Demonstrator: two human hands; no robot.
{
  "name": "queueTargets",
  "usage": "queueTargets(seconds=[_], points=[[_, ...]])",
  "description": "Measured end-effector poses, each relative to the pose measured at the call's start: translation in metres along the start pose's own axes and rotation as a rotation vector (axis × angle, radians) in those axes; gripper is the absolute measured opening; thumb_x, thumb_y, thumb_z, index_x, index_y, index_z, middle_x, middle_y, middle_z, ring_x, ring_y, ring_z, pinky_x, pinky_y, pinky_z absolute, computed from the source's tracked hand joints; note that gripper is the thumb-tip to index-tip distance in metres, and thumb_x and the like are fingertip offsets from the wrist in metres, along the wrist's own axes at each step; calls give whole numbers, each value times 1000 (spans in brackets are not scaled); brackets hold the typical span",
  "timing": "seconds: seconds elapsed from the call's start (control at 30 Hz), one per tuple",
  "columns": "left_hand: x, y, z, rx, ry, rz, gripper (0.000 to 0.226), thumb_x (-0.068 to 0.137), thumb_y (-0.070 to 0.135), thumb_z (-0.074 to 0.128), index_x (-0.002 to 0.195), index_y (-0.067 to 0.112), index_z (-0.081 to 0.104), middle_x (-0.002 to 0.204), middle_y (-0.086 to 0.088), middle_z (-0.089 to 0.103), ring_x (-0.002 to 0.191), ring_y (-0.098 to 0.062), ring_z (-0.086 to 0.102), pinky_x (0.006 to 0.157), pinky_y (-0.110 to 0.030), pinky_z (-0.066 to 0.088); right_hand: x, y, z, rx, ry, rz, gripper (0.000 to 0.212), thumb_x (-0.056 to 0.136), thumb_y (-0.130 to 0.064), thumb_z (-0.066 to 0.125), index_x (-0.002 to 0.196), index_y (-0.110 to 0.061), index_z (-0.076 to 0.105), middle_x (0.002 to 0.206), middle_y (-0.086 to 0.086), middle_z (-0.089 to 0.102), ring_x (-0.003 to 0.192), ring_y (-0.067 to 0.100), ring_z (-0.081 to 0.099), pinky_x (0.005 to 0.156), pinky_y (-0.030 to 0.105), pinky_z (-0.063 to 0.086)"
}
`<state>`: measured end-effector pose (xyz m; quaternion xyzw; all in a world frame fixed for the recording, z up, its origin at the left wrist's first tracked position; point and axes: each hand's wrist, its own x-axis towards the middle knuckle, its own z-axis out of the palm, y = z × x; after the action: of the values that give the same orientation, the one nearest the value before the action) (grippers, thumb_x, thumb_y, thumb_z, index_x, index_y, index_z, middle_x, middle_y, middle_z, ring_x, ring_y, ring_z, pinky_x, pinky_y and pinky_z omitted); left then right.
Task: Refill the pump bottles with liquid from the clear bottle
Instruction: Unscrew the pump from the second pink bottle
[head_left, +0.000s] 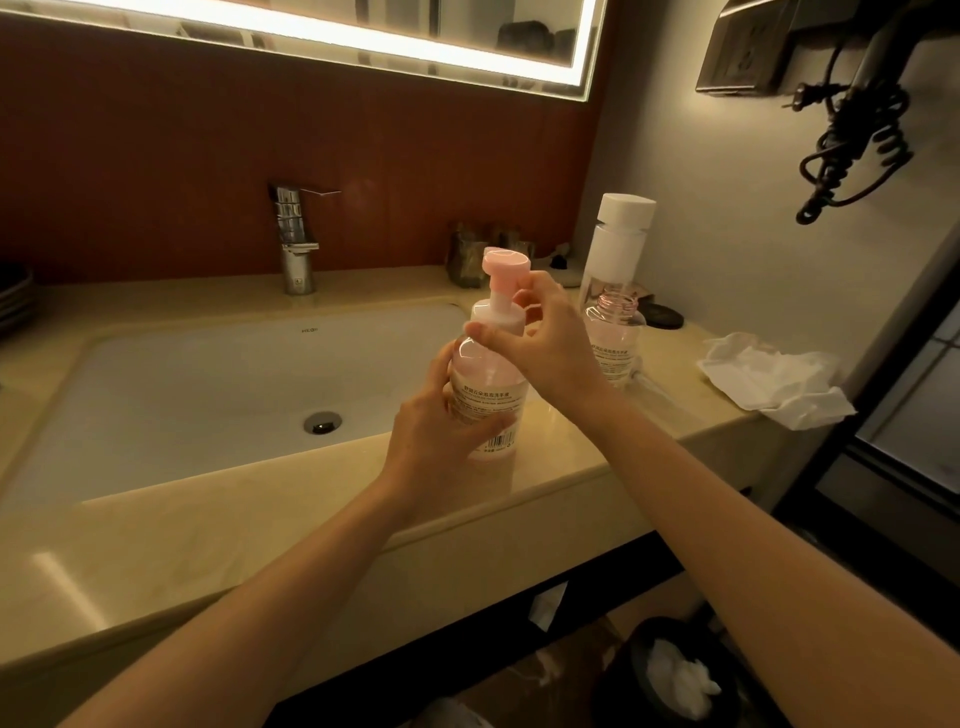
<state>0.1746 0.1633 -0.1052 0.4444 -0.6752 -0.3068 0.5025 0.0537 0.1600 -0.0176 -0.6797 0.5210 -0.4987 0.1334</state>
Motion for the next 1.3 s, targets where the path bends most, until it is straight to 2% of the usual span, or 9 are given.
queueTargets(seconds=[0.13,0.23,0.33,0.43,0.57,0.77,1.0,1.17,1.3], points=[[-1,1,0,-25,0,-13,83,68,36,74,137,41,28,121,6,60,105,-13,60,85,-43,54,-5,0,-4,122,-59,46,51,84,-21,65,129,-16,43,114,-1,56,102,14,54,88,30,49],[-1,0,0,-29,-13,-20,84,68,36,74,138,40,27,125,5,58,109,-14,59,87,-43,54,-3,-2,-4,98,-59,41,54,82,-30,66,129,-15,44,125,3,56,104,13,53,90,32,49],[-1,0,0,-27,-14,-15,84,69,34,75,138,39,26,126,4,57,111,-14,58,88,-44,53,-1,-6,0,18,-16,40,60,75,-41,71,121,-10,50,120,7,56,102,18,56,86,32,52],[-1,0,0,-15,-2,-4,84,70,33,75,138,41,26,124,4,59,109,-14,59,86,-43,54,-2,-4,2,-27,36,15,57,73,-36,74,118,-8,52,116,9,56,99,19,57,82,28,52],[0,-1,0,-9,10,-1,83,67,37,75,135,46,27,122,6,59,106,-14,60,84,-43,55,-7,-5,0,124,-5,74,47,82,-21,67,124,-10,48,122,5,58,102,14,55,87,26,48],[0,-3,1,-10,6,-2,84,68,34,76,136,42,27,125,5,58,110,-15,59,87,-44,53,-4,-5,7,40,99,98,61,70,-46,72,116,-13,50,119,6,56,98,15,56,76,19,49],[0,-3,2,-22,20,-2,83,70,34,76,137,43,28,124,8,58,107,-14,60,85,-43,54,-9,-4,9,60,105,62,43,84,-27,64,122,-14,49,117,3,59,96,12,55,71,9,42],[0,-4,1,-35,6,-9,84,66,39,76,135,45,27,124,8,59,108,-13,60,85,-45,54,-6,-6,10,41,93,82,61,74,-46,70,122,-16,48,121,2,54,106,14,52,87,28,48],[0,-5,1,-15,13,-2,84,69,35,78,135,45,27,122,8,60,106,-12,61,84,-44,54,-4,-3,12,-13,131,59,56,70,-43,75,110,-12,51,111,6,55,98,17,53,79,25,48]])
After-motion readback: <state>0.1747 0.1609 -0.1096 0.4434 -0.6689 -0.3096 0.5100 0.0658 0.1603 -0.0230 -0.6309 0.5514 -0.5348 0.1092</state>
